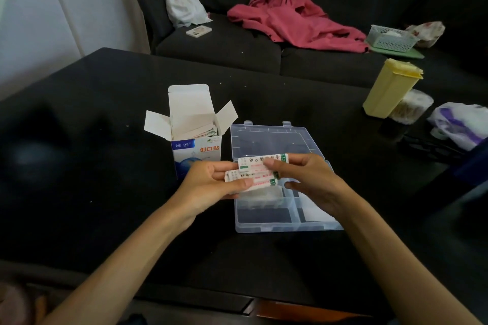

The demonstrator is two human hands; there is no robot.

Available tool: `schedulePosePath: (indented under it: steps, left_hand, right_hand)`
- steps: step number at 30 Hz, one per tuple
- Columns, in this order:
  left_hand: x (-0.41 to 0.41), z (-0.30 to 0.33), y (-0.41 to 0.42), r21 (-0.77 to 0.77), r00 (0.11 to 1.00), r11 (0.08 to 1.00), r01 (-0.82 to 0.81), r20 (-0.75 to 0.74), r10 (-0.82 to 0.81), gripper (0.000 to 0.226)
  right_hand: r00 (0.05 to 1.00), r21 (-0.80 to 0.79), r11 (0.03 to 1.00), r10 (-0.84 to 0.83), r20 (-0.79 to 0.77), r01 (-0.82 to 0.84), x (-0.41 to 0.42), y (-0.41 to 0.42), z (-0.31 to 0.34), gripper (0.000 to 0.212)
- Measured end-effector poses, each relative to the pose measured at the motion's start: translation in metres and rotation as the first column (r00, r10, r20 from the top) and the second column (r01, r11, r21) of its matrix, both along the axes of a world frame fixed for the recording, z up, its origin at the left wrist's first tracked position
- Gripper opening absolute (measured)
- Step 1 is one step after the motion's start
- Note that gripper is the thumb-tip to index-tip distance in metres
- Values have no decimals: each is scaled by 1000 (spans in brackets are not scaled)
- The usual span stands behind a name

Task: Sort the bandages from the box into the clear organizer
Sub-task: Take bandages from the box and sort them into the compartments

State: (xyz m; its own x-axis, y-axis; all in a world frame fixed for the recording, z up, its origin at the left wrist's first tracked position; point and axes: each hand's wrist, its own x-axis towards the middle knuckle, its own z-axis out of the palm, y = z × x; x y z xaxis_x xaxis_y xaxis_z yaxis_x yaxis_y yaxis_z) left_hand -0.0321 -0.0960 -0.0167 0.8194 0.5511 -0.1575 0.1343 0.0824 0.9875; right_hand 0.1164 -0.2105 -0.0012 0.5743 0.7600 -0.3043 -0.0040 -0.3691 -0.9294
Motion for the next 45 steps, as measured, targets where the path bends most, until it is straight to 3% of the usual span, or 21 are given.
schedulePosePath:
  steps: [5,7,12,16,18,20,23,28,32,36,40,42,43,45]
  left_hand:
    - [1,-1,0,92,998,994,-56,37,52,16]
    - [1,-2,0,122,997,990,-66,37,62,12]
    - [2,-3,2,127,999,991,-47,10,46,12]
    - [0,-3,7,129,998,991,-37,-37,42,14]
    - [-3,-3,13,163,995,986,-43,-83,57,15]
    - [-7,-3,22,219,990,974,-66,-110,92,15]
    - [-12,-2,31,248,981,961,-125,-111,157,13]
    - [-14,-2,36,245,973,955,-168,-112,200,18]
    - [-13,-1,37,220,968,955,-198,-112,226,21]
    - [-14,0,39,209,967,956,-207,-104,232,22]
    - [-15,0,39,198,972,961,-193,-92,214,19]
    - [-15,1,38,196,976,964,-179,-89,199,17]
    - [-15,2,38,190,977,966,-175,-91,195,16]
    - [-14,3,37,169,976,969,-178,-93,196,17]
  right_hand:
    - [999,-79,996,25,-20,-26,0,0,2,15]
    - [999,-94,995,28,45,-23,0,-1,3,13]
    - [975,60,993,-108,193,98,2,-2,1,8]
    - [968,188,977,-143,205,104,6,-5,4,8]
    - [951,207,976,-128,282,70,12,-4,2,10]
    - [882,143,990,-62,466,-6,22,-1,0,11]
    - [681,-52,990,127,721,-130,36,5,-7,16]
    - [369,-130,971,198,908,-200,36,14,-20,20]
    - [198,-262,931,315,928,-254,35,19,-14,20]
    - [100,-475,829,521,848,-294,38,24,1,25]
    - [-79,-628,722,636,768,-290,40,27,15,34]
    - [-108,-642,711,642,759,-287,39,27,20,41]
    - [-67,-618,731,629,775,-289,39,27,23,42]
    - [115,-514,798,569,814,-314,36,30,25,34]
